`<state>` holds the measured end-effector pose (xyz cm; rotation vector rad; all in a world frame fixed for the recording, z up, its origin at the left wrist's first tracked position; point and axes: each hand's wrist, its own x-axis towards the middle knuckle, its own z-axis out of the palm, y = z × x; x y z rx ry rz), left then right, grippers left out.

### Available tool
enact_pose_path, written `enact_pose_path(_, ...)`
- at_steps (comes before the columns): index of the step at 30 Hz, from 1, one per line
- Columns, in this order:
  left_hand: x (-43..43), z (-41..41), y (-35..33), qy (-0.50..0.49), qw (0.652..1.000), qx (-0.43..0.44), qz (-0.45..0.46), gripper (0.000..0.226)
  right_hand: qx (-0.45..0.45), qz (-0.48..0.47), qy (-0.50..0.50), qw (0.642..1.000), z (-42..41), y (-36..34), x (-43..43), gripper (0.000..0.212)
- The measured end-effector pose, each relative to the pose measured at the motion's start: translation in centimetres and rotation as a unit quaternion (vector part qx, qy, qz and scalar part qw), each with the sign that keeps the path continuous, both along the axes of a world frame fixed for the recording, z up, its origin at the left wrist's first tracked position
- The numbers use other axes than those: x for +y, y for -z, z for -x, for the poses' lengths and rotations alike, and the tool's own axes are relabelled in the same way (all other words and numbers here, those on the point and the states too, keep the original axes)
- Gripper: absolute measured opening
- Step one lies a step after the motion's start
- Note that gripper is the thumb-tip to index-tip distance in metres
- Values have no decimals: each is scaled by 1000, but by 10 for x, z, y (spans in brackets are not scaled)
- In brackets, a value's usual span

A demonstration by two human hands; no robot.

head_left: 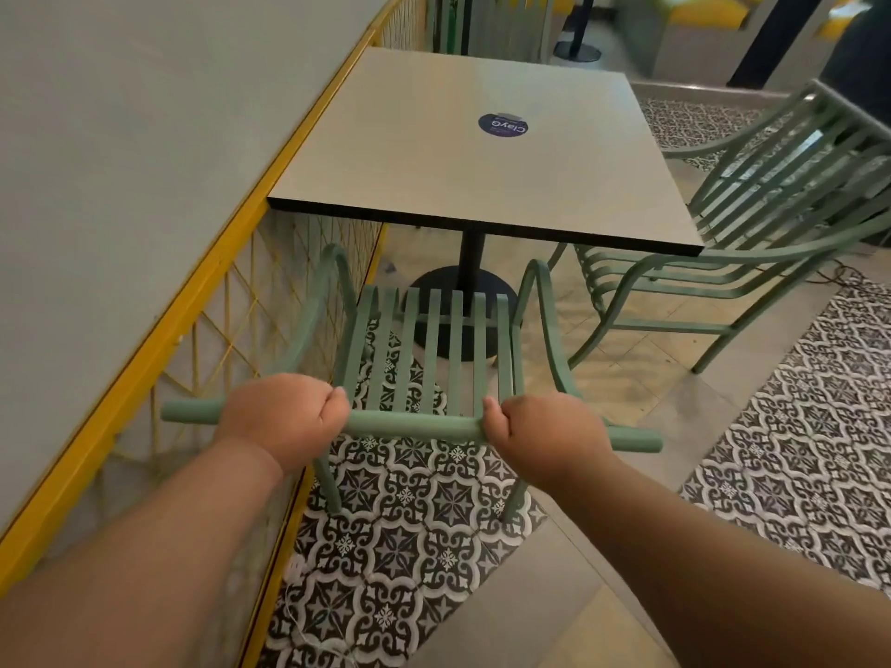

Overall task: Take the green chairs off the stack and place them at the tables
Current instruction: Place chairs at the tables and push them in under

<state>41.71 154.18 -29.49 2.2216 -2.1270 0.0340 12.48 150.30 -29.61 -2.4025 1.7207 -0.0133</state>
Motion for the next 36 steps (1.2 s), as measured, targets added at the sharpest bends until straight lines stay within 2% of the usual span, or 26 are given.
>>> enact_pose_path(8, -33, -15, 1, 2, 1000, -16, 3, 55, -6, 15, 2, 1000, -12, 6, -29, 73)
enact_pose_path(25, -37, -19, -4, -10, 1000, -30, -4, 52, -13, 41, -5, 999, -17, 11, -30, 76)
enact_pose_path(29, -32, -16, -6, -24, 999, -17, -22, 51, -13, 34, -1, 999, -17, 11, -30, 76)
enact_pose_path(33, -28, -4, -21, -44, 996, -44, -62, 48, -18, 16, -14, 1000, -15, 2, -27, 78)
enact_pose_path(36, -18, 8, -33, -47, 998, 19, -32, 45, -33, -21, -25, 999, -10, -9, -25, 70)
